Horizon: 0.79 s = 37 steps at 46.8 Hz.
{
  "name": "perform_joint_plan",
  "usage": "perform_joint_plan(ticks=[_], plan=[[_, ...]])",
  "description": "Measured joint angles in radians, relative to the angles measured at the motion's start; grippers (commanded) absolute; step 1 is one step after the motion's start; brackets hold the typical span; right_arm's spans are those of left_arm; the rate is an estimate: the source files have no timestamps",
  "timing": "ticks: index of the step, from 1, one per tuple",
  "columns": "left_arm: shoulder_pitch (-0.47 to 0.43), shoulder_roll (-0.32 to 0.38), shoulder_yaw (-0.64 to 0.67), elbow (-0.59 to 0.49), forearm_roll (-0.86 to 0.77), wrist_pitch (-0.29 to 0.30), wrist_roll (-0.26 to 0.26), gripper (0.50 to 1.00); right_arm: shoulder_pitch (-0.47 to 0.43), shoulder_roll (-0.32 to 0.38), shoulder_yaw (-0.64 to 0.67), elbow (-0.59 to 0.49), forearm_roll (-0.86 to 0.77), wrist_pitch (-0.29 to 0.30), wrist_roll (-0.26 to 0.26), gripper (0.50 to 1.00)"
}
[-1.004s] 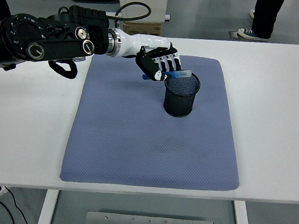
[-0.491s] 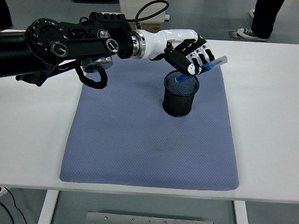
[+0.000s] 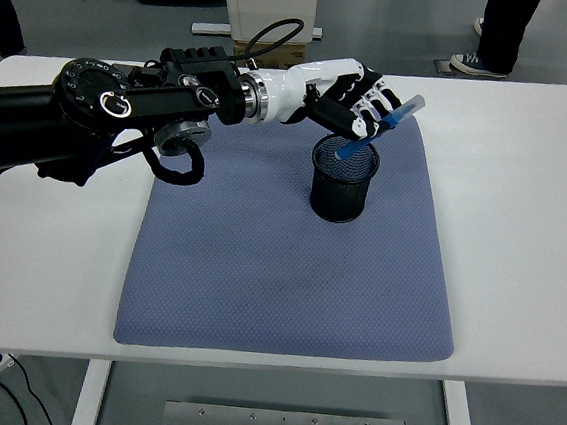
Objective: Left hand places marker in pen holder
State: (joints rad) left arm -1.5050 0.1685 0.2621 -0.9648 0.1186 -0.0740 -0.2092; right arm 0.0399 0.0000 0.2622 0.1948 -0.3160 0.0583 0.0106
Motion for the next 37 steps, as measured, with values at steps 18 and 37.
perform_joint_plan(ticks=[18, 37], plan=[[0.001, 0.009, 0.0, 0.0, -0.001, 0.071, 0.0, 0.903, 0.0, 0.0, 0.0, 0.0, 0.0, 0.0, 0.0, 1.0], [-0.028, 0.038, -0.002, 0.009, 0.0, 0.084, 0.009, 1.0, 0.0, 0.0, 0.001, 0.0, 0.0, 0.0, 0.0, 1.0]])
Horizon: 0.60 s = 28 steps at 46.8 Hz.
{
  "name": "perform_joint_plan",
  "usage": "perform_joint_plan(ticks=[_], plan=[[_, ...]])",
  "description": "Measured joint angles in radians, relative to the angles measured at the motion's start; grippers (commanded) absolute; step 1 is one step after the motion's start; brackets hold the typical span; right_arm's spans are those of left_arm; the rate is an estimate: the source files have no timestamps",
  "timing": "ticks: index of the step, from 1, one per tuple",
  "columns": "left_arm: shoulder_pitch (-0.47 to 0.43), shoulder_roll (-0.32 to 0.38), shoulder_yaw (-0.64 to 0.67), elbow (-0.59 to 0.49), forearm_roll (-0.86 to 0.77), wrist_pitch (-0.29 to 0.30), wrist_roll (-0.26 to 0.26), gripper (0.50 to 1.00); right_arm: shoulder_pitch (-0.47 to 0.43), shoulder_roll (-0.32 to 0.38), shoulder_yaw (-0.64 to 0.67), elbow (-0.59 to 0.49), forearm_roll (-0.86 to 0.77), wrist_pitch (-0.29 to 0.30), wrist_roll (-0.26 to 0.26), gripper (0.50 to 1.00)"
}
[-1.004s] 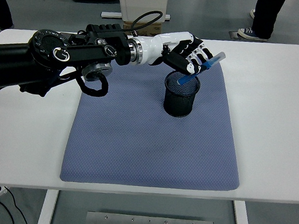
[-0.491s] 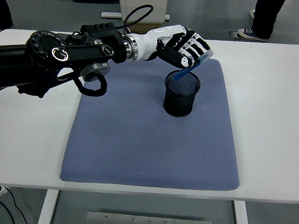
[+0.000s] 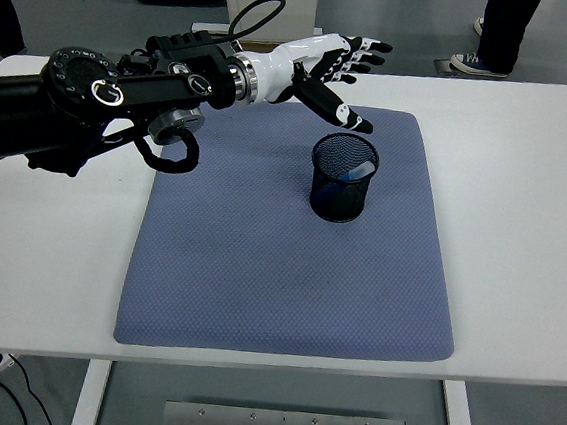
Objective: Left hand places marker in pen holder
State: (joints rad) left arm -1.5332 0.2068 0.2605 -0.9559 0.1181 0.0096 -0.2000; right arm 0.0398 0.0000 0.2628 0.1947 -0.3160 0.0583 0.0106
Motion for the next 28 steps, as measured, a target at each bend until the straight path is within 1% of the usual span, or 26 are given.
perform_joint_plan(ticks=[1, 4, 6, 9, 11, 16, 22, 28], plan=[[-0.001, 0.006, 0.0, 0.003, 0.0, 0.002, 0.001, 1.0, 0.0, 0.0, 0.0, 0.0, 0.0, 0.0, 0.0, 1.0], [-0.001, 0.065, 0.001, 0.017, 0.003, 0.009, 0.002, 1.0, -0.001, 0.0, 0.0, 0.0, 0.0, 0.0, 0.0, 1.0], [0.001, 0.089, 0.001, 0.023, 0.007, 0.009, 0.002, 1.0, 0.001, 0.0, -0.001, 0.0, 0.0, 0.0, 0.0, 1.0], [0.021, 0.13, 0.002, 0.041, 0.015, 0.009, 0.002, 1.0, 0.0, 0.0, 0.0, 0.0, 0.0, 0.0, 0.0, 1.0], [0.026, 0.139, 0.001, 0.045, 0.013, 0.009, 0.002, 1.0, 0.0, 0.0, 0.0, 0.0, 0.0, 0.0, 0.0, 1.0], [0.097, 0.195, -0.029, 0.079, 0.002, 0.01, -0.008, 1.0, 0.001, -0.001, -0.001, 0.0, 0.0, 0.0, 0.0, 1.0], [0.169, 0.258, -0.079, 0.091, 0.006, 0.007, -0.009, 1.0, 0.0, 0.0, -0.001, 0.0, 0.0, 0.0, 0.0, 1.0], [0.203, 0.301, -0.112, 0.122, -0.001, 0.006, -0.009, 1.0, 0.0, 0.0, -0.001, 0.0, 0.0, 0.0, 0.0, 1.0]])
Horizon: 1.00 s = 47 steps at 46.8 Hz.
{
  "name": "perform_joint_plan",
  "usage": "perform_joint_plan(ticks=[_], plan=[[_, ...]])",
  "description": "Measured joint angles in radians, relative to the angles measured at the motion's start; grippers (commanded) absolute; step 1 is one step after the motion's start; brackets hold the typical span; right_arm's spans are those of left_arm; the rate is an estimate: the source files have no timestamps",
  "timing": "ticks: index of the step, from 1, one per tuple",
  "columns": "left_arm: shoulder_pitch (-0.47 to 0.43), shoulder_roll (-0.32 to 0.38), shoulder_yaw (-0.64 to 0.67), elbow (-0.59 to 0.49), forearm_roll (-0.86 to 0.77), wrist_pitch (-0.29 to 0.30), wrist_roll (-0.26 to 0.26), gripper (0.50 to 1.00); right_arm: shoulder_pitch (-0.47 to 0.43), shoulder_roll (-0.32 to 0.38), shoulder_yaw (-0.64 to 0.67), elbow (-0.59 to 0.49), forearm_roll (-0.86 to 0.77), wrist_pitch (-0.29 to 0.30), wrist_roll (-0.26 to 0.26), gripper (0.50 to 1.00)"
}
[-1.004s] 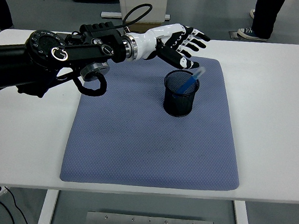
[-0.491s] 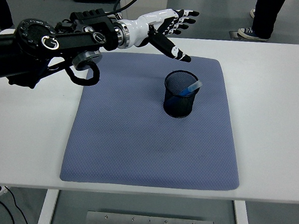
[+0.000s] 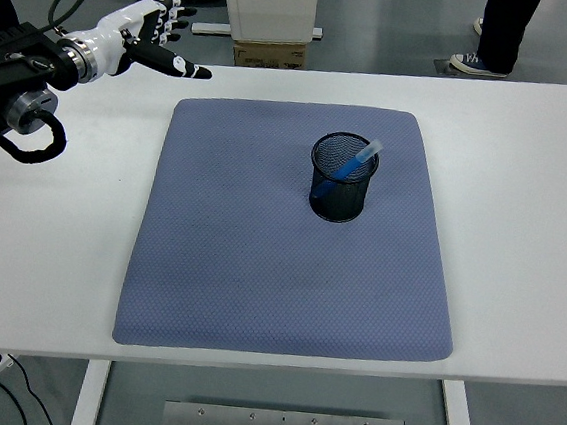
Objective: Left hand places marker in pen holder
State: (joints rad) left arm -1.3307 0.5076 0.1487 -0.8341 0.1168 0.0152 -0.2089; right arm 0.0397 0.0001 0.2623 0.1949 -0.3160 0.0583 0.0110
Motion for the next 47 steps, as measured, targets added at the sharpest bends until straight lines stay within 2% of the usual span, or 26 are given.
perform_joint_plan(ticks=[4, 7, 14, 18, 24, 31, 37, 47], plan=[[0.05, 0.005, -0.046, 0.058, 0.0, -0.003, 0.0, 1.0, 0.0, 0.0, 0.001, 0.0, 0.0, 0.0, 0.0, 1.0], [0.119, 0.004, -0.135, 0.095, -0.013, -0.002, -0.001, 1.0, 0.0, 0.0, 0.001, 0.0, 0.0, 0.0, 0.0, 1.0], [0.149, 0.005, -0.169, 0.102, -0.07, -0.007, -0.001, 1.0, 0.0, 0.0, 0.0, 0.0, 0.0, 0.0, 0.0, 1.0], [0.204, 0.007, -0.224, 0.103, -0.091, -0.012, -0.001, 1.0, 0.0, 0.0, 0.0, 0.0, 0.0, 0.0, 0.0, 1.0], [0.337, 0.019, -0.38, 0.103, -0.103, -0.038, 0.0, 1.0, 0.0, 0.0, 0.0, 0.0, 0.0, 0.0, 0.0, 1.0], [0.452, 0.057, -0.563, 0.113, -0.104, -0.061, 0.0, 1.0, 0.0, 0.0, 0.0, 0.0, 0.0, 0.0, 0.0, 1.0], [0.5, 0.097, -0.649, 0.124, -0.115, -0.068, 0.0, 1.0, 0.0, 0.0, 0.0, 0.0, 0.0, 0.0, 0.0, 1.0], [0.516, 0.126, -0.693, 0.177, -0.189, -0.129, 0.0, 1.0, 0.0, 0.0, 0.0, 0.0, 0.0, 0.0, 0.0, 1.0]])
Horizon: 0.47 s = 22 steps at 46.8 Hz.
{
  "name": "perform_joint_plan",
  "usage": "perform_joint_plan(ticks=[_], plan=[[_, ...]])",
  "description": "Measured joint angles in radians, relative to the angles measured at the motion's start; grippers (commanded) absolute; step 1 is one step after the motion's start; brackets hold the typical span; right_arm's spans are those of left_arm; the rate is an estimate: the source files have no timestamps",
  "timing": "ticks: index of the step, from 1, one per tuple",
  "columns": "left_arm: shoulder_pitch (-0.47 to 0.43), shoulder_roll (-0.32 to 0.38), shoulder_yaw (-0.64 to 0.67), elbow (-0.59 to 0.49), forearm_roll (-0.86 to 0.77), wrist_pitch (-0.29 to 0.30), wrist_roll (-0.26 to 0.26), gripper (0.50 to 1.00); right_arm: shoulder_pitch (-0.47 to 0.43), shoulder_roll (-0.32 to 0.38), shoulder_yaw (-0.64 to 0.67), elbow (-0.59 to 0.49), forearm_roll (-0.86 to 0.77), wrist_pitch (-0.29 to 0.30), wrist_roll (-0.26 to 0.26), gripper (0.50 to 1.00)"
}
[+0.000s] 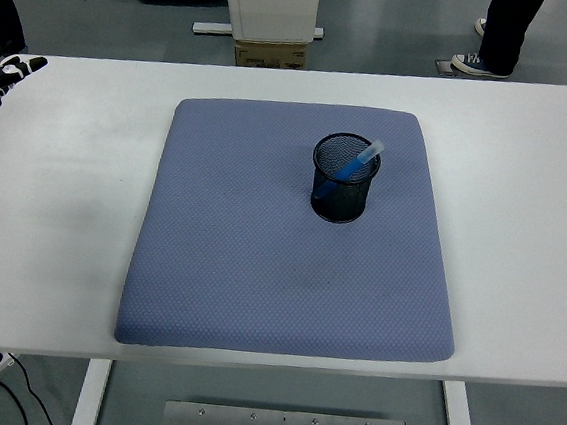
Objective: Left hand places marker in pen holder
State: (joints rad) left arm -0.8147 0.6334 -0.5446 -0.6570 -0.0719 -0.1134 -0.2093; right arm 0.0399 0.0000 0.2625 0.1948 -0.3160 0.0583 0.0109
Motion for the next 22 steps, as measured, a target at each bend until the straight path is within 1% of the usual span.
perform_joint_plan(ticks=[5, 22], plan=[[0.005, 0.0, 0.0, 0.017, -0.001, -0.021, -0.001, 1.0, 0.0, 0.0, 0.0, 0.0, 0.0, 0.0, 0.0, 1.0], [0.008, -0.004, -0.001, 0.017, 0.0, -0.023, -0.001, 1.0, 0.006, 0.0, -0.002, 0.011, -0.008, 0.007, -0.004, 1.0]])
